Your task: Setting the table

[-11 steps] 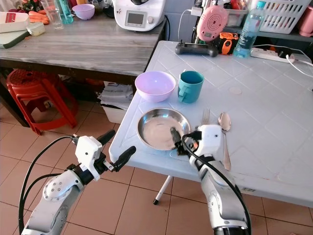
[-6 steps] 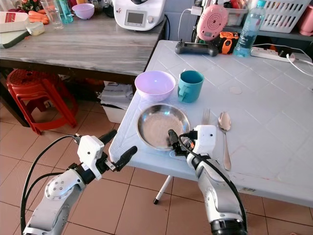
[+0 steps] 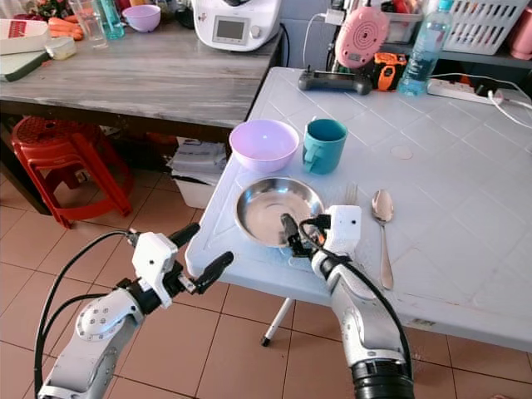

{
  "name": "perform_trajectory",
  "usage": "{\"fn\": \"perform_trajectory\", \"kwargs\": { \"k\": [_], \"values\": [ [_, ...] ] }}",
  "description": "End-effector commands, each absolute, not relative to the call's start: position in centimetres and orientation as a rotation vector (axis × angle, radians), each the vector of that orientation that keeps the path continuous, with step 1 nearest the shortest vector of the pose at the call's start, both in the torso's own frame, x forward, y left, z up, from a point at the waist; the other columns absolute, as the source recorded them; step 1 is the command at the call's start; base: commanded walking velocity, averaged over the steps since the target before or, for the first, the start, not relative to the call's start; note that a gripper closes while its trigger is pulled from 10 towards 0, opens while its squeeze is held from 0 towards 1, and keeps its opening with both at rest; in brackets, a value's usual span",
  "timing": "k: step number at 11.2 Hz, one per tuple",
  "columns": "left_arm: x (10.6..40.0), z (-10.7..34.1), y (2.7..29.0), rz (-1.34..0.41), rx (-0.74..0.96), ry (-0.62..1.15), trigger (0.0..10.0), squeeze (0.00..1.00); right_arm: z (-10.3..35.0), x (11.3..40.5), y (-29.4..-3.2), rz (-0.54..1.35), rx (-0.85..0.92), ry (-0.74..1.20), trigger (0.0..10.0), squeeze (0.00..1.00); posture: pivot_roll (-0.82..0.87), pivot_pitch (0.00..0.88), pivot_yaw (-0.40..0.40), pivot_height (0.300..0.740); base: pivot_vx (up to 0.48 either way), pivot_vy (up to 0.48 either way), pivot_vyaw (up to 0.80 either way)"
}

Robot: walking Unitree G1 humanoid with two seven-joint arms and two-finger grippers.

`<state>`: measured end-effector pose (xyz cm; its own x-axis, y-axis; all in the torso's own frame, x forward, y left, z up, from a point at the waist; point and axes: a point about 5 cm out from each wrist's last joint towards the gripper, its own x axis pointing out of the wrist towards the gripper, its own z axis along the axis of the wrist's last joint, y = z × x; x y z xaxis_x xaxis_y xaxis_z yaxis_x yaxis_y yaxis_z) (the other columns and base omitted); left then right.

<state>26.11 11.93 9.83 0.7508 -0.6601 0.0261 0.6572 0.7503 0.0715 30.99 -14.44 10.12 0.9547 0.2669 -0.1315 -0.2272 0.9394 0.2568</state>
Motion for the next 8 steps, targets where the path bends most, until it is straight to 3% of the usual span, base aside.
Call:
{"fn": "perform_trajectory", "kwargs": {
  "k": [1, 3, 4, 5, 8],
  "values": [
    [26.1, 9.8, 11.9, -0.730, 0.078, -0.051, 10.0, 0.00, 11.1, 31.4, -14.4, 0.252, 0.273, 0.147, 10.0, 0.00, 0.04, 0.107, 0.013, 0.740, 0.000, 0.000, 0.00],
    [26.1, 9.8, 12.1, -0.739, 0.088, -0.051, 10.0, 0.00, 11.5, 31.6, -14.4, 0.259, 0.298, 0.162, 10.0, 0.00, 0.04, 0.107, 0.015, 0.740, 0.000, 0.000, 0.00],
    [26.1, 9.7, 12.4, -0.741, 0.095, -0.047, 10.0, 0.00, 11.5, 31.7, -14.4, 0.266, 0.330, 0.175, 6.3, 0.00, 0.04, 0.107, 0.015, 0.740, 0.000, 0.000, 0.00],
    [25.9, 9.5, 12.8, -0.759, 0.127, -0.041, 10.0, 0.00, 11.7, 31.7, -14.4, 0.270, 0.361, 0.186, 0.0, 0.00, 0.04, 0.109, 0.014, 0.740, 0.000, 0.000, 0.00],
    [25.6, 9.2, 13.0, -0.806, 0.183, -0.037, 10.0, 0.00, 11.1, 31.5, -14.5, 0.275, 0.383, 0.253, 0.0, 0.00, 0.04, 0.109, 0.013, 0.740, 0.000, 0.000, 0.00]
  ]
}}
